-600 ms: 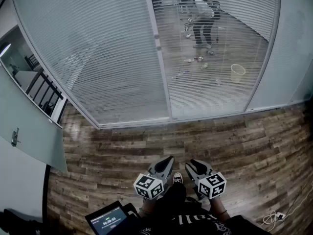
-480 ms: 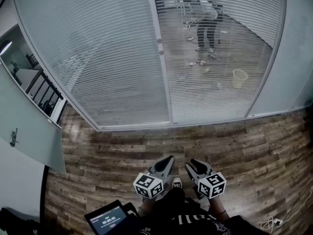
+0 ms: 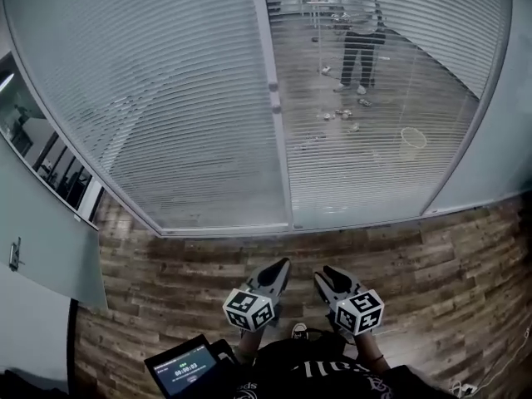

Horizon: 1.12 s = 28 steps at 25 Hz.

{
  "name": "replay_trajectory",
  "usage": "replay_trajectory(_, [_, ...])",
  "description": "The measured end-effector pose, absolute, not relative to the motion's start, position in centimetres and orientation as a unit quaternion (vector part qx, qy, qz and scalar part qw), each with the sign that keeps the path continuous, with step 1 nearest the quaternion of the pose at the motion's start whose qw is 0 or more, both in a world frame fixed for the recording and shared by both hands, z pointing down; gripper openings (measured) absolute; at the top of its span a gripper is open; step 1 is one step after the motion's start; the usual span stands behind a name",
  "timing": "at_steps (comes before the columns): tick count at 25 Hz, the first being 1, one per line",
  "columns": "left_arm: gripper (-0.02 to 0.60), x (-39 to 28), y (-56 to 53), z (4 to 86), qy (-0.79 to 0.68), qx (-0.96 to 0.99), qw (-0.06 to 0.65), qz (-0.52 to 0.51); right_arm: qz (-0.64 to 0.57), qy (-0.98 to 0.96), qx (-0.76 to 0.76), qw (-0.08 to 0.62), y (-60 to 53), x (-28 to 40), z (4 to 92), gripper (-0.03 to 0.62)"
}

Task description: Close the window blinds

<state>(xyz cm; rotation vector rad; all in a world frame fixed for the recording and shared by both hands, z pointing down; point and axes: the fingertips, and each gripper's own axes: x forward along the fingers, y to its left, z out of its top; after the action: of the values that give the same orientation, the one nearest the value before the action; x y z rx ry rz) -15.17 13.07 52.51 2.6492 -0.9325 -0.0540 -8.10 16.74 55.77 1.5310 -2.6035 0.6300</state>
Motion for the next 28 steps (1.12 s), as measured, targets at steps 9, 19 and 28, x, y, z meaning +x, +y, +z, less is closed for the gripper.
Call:
replay_trajectory(9, [0.005, -11.5, 5.5, 54.1, -0.322, 0.926, 0.199, -0.017, 0.227, -0.837, 0.495, 0.048, 8.8, -4.5, 57.3, 0.133])
replay_trajectory(19, [0.005, -8.1, -10.0, 52.9, -0.404, 0.899, 0.168, -0.025, 0.215, -0.882, 0.414, 0.067, -6.8, -1.1, 56.3, 0.133])
replay_trajectory(28, [0.010, -6.1, -24.0, 49.1, -0.516, 0.854, 0.056, 0.012, 0.196, -0.919, 0.335, 0.074, -18.9, 3.2, 54.1, 0.133])
